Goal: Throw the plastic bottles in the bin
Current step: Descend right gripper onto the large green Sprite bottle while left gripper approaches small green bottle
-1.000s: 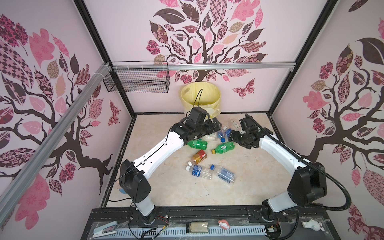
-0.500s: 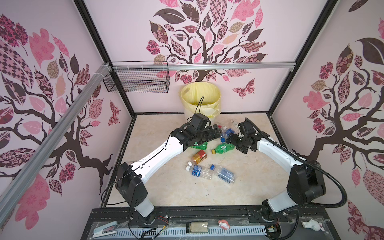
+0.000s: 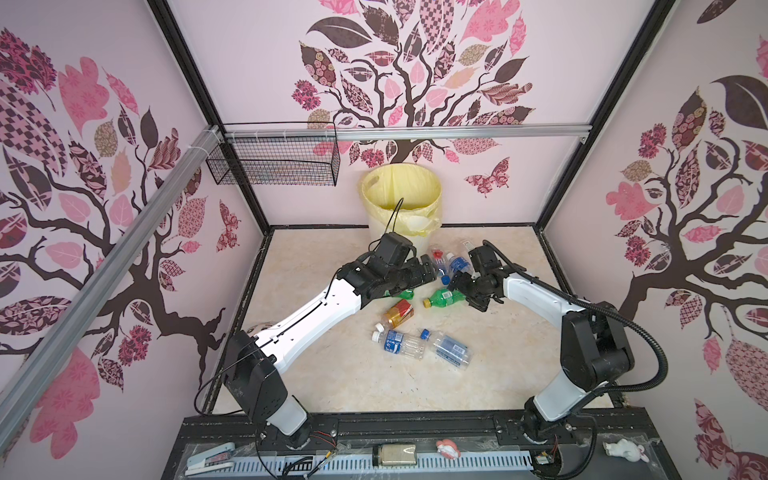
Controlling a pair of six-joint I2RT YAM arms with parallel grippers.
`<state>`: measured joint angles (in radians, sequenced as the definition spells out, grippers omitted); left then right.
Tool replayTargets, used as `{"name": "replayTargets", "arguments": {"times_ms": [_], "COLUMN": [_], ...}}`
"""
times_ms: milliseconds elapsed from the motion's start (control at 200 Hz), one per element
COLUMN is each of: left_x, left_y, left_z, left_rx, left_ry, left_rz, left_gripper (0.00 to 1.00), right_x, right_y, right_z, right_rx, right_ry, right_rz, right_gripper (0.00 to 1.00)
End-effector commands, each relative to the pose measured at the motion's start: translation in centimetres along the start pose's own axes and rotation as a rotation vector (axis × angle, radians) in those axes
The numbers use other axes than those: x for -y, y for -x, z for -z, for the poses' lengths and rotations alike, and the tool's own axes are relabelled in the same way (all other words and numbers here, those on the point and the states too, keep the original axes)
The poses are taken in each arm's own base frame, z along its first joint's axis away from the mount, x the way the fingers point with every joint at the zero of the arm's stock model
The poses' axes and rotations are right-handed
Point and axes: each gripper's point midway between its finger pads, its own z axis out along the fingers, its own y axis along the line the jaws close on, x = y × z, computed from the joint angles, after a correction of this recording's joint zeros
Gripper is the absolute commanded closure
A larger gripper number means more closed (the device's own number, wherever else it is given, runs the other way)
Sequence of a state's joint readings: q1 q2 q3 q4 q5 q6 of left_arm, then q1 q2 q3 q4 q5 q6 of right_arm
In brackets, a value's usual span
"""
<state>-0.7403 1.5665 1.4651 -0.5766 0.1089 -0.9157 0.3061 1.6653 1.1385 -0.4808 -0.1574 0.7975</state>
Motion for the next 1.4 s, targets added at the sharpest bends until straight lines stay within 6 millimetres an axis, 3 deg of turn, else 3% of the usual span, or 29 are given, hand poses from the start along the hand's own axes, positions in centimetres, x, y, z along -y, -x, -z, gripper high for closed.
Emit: {"name": "replayTargets", "arguments": {"times_ms": [0,525,925,1395], "left_x": [0.2,-0.8,-0.9,-1.4], "left_y": [0.3,-0.3,-0.3,-0.3], "left_z": [0.9,1.3,1.0,0.5], "left_rx": [0.027,0.020,0.008,-0.004], "left_ry": [-0.012,0.009,0.013,0.019], "left_rz": [-0.008,-0.008,-0.019,-0.008], "left_gripper": [0.03,0.03,0.03,0.03], "right_x": [0.3,-0.4,-1.7,0.4], "right_y": [-0.6,-0.1,1.4,0.3], "right_z": [-1.4,-4.0,-3.4,-6.0], "right_rx": [-0.039,-0.071,-0.026,-0.074], "right_ry": [-0.006,0.009,0.027,-0.037], "right_rz": [-0.022,-0.049,-0.042,-0.053], "right_gripper": [0.08,0.09,0.09,0.13]}}
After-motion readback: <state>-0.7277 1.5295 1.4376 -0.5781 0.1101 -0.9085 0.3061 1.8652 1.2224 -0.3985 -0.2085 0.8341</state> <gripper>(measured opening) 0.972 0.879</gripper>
